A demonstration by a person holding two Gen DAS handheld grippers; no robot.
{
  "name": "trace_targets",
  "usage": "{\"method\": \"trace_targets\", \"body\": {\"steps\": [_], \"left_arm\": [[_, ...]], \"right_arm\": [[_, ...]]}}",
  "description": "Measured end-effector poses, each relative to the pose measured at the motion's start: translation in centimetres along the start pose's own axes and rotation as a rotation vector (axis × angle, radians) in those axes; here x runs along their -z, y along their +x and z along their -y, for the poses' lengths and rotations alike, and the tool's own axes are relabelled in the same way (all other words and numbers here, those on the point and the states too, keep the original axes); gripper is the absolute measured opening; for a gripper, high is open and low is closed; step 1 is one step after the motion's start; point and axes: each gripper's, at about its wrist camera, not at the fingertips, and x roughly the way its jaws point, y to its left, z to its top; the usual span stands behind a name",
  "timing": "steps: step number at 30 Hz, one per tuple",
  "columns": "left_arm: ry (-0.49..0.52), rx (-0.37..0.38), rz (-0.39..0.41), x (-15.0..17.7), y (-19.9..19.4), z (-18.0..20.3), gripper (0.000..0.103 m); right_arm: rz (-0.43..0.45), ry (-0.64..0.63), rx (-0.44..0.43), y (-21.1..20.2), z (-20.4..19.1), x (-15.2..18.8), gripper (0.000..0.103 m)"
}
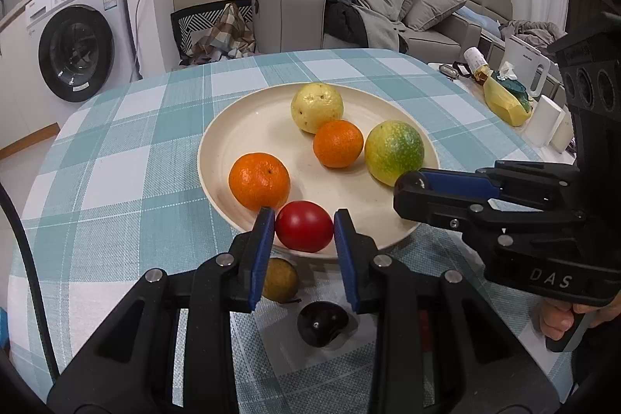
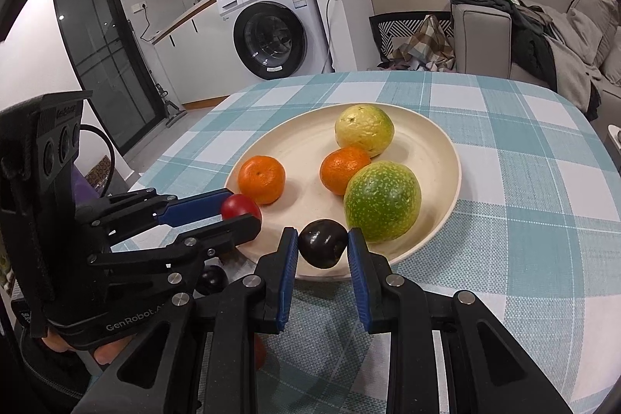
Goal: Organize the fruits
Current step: 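Place the tomato and plum on the plate and open both tools, then move both open tools back over the remaining small fruits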
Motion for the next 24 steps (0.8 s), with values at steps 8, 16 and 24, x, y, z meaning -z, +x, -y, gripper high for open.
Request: {"method": "trace_targets", "body": {"steps": [8, 16, 24], "left_arm": [[-0.012, 0.004, 0.008, 0.1, -0.5, -0.3, 0.029], [-0.038, -0.015, 0.025, 0.6, -2.0, -0.9, 0.059], [-0.042, -0.048, 0.101, 1.3, -5.4, -1.0, 0.086]], "right_arm": [[0.040, -0.012, 0.008, -0.8, -0.2, 0.2, 0.037], [0.051, -0.041, 0.044, -1.5, -0.8, 0.7, 0.046], [0.072, -0.043, 0.062, -3.0, -0.9, 1.3, 0.072]]}}
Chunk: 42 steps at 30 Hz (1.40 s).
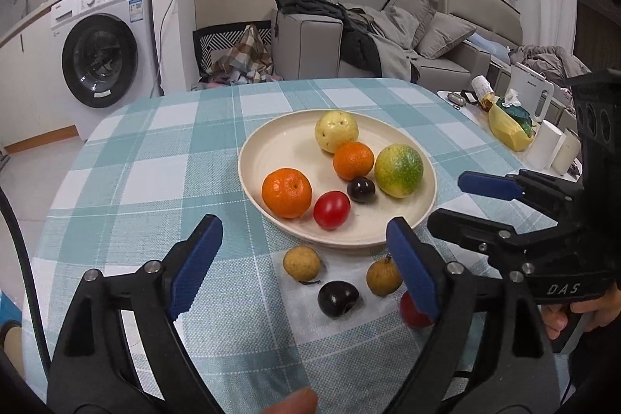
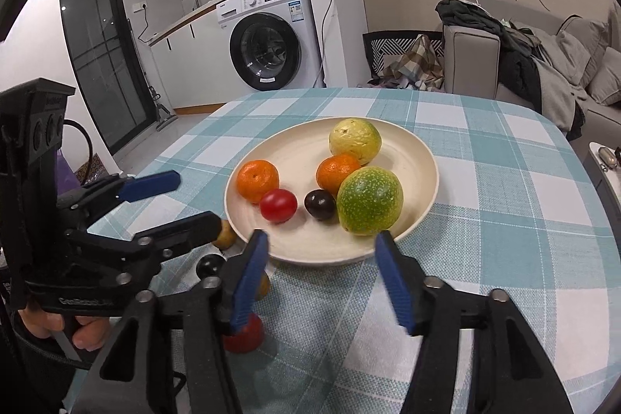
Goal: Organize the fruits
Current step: 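Move both open tools back over the remaining small fruits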
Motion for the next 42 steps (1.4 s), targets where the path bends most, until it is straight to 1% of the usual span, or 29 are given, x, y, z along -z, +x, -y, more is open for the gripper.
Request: {"method": "trace_targets", "body": {"steps": [2, 4, 6, 7, 9, 10, 22, 34, 42], "left_arm": [[0.001, -0.003, -0.001, 0.1, -0.6, 0.0, 0.090], [0.004, -0.010, -0.001, 0.3, -0.9, 0.0, 0.101], [0.009, -0.017, 0.010, 0.5, -1.5, 0.1, 0.102], [0.013, -0.016, 0.012, 0.6, -1.7, 0.1, 0.102], [0.015, -0.017, 0.010, 0.8, -1.9, 0.2, 0.102], [0.016, -0.019, 0.010, 0.9, -2.1, 0.3, 0.102], [0.005, -0.010, 0.006, 2.2, -2.7, 0.3, 0.102], [-0.009, -0.008, -0.015, 2.7, -1.8, -0.1, 0.102], [-0.014, -0.012, -0.015, 2.7, -1.8, -0.1, 0.102]], "right_arm": [[0.006, 0.008, 0.008, -0.3, 0.1, 0.0, 0.082], [0.012, 0.018, 0.022, -0.6, 0.3, 0.1, 0.089], [0.020, 0.019, 0.038, -0.9, 0.4, 0.1, 0.094], [0.021, 0.019, 0.042, -1.0, 0.4, 0.2, 0.098], [0.020, 0.022, 0.048, -1.1, 0.4, 0.3, 0.100], [0.019, 0.023, 0.057, -1.2, 0.4, 0.3, 0.103], [0.036, 0.008, 0.047, -2.7, -0.3, 1.3, 0.103], [-0.028, 0.006, 0.030, -1.6, -0.4, 2.2, 0.103], [-0.064, -0.006, 0.030, -1.1, -0.9, 2.1, 0.103]]}}
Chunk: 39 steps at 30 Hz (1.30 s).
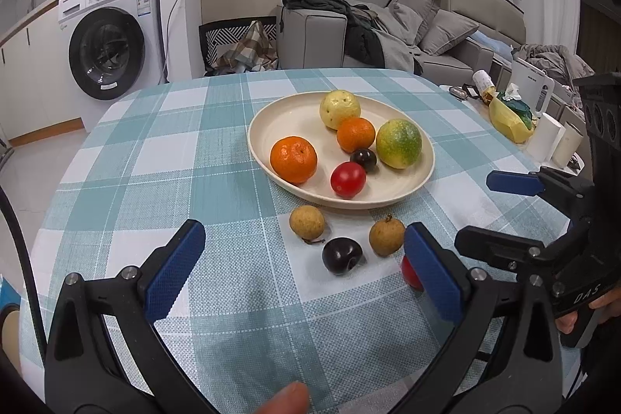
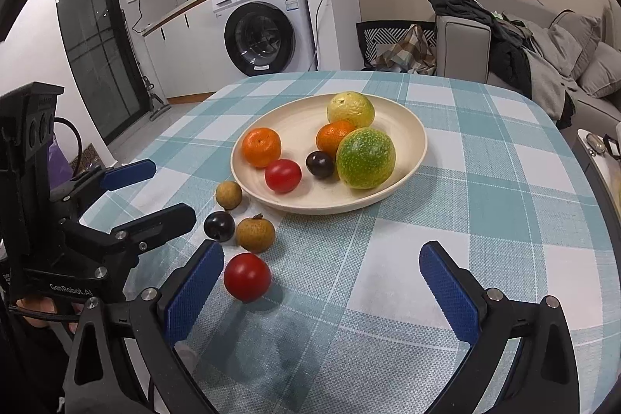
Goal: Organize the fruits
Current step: 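Move both open tools back over the remaining small fruits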
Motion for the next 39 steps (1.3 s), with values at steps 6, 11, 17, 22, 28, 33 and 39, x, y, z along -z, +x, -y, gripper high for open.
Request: {"method": "trace_targets", "body": {"steps": [6, 11, 17, 22, 28, 33, 39], "left_arm": [[-0.009, 0.000, -0.003, 0.0, 0.1, -0.2, 0.102], [-0.012, -0.001, -0.004, 0.0, 0.1, -0.3, 0.102], [-0.013, -0.003, -0.008, 0.0, 0.2, -0.4, 0.102], [-0.012, -0.003, -0.009, 0.0, 0.2, -0.4, 0.102], [-0.013, -0.003, -0.009, 0.1, 0.2, -0.5, 0.102], [-0.012, -0.004, -0.009, 0.0, 0.3, -0.5, 0.102], [-0.013, -0.003, -0.009, 0.0, 0.3, -0.5, 0.102]], "right_arm": [[-0.039, -0.021, 0.002, 0.5, -0.5, 0.2, 0.103], [-0.079, -0.032, 0.002, 1.1, -0.8, 0.6, 0.103], [-0.118, -0.046, -0.009, 1.8, -1.2, 1.0, 0.103], [-0.127, -0.053, -0.015, 2.0, -1.5, 1.1, 0.103], [-0.123, -0.053, -0.027, 1.9, -1.9, 1.1, 0.103], [-0.126, -0.060, -0.049, 1.9, -2.3, 1.1, 0.099], [-0.131, -0.064, -0.062, 2.1, -2.6, 1.1, 0.088]]}}
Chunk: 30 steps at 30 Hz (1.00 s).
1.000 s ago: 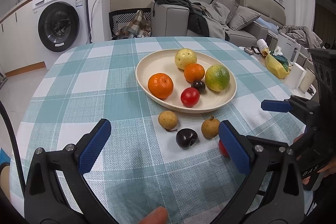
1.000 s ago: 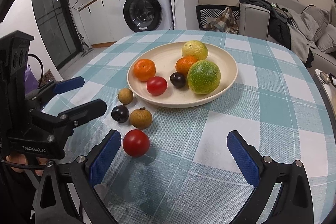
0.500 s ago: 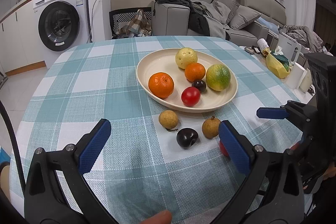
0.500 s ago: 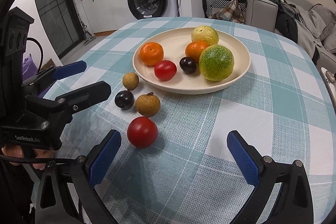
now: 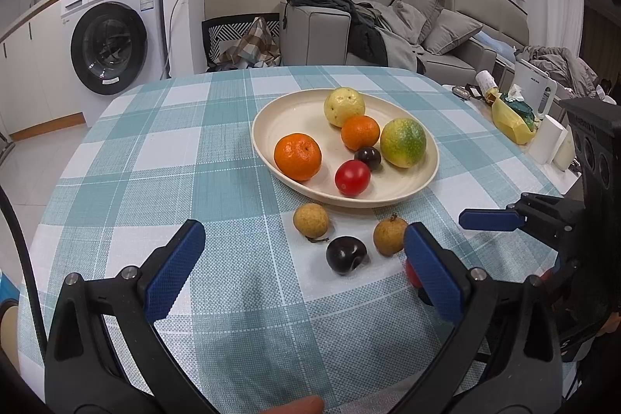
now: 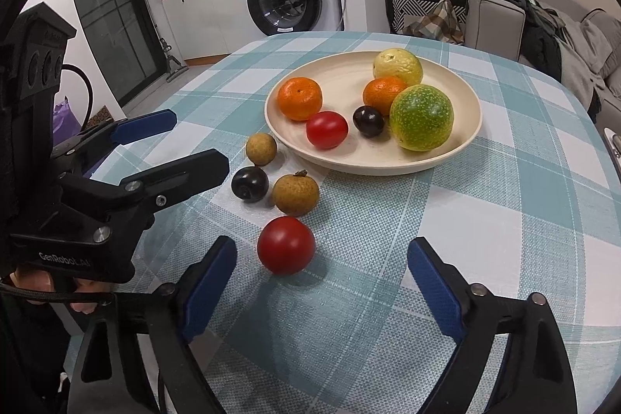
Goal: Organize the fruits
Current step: 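Move both open tools back over the remaining small fruits, then grasp the dark plum with the left tool while the right tool grasps a red tomato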
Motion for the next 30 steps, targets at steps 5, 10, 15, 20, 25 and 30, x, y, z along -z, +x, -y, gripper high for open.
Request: {"method": "trace_targets", "body": {"steps": [5, 10, 15, 20, 25, 30], "left_arm": [[-0.001, -0.002, -0.007, 0.10, 0.16, -0.02, 0.102], [-0.001, -0.004, -0.009, 0.16, 0.19, -0.02, 0.102], [-0.005, -0.007, -0.013, 0.24, 0.21, -0.05, 0.102], [-0.008, -0.007, -0.018, 0.24, 0.40, -0.08, 0.102], [-0.007, -0.006, -0.020, 0.24, 0.42, -0.08, 0.102], [-0.002, 0.001, -0.041, 0.36, 0.97, -0.13, 0.102]], "right_arm": [[-0.007, -0.010, -0.023, 0.21, -0.29, -0.04, 0.077], [-0.011, -0.021, -0.042, 0.27, -0.55, 0.03, 0.066], [-0.015, -0.038, -0.054, 0.43, -0.80, 0.03, 0.058], [-0.021, -0.050, -0.069, 0.47, -1.00, 0.07, 0.039], [-0.018, -0.053, -0.075, 0.41, -0.76, 0.05, 0.033], [-0.003, -0.055, -0.054, -0.02, -0.37, 0.02, 0.033]]}}
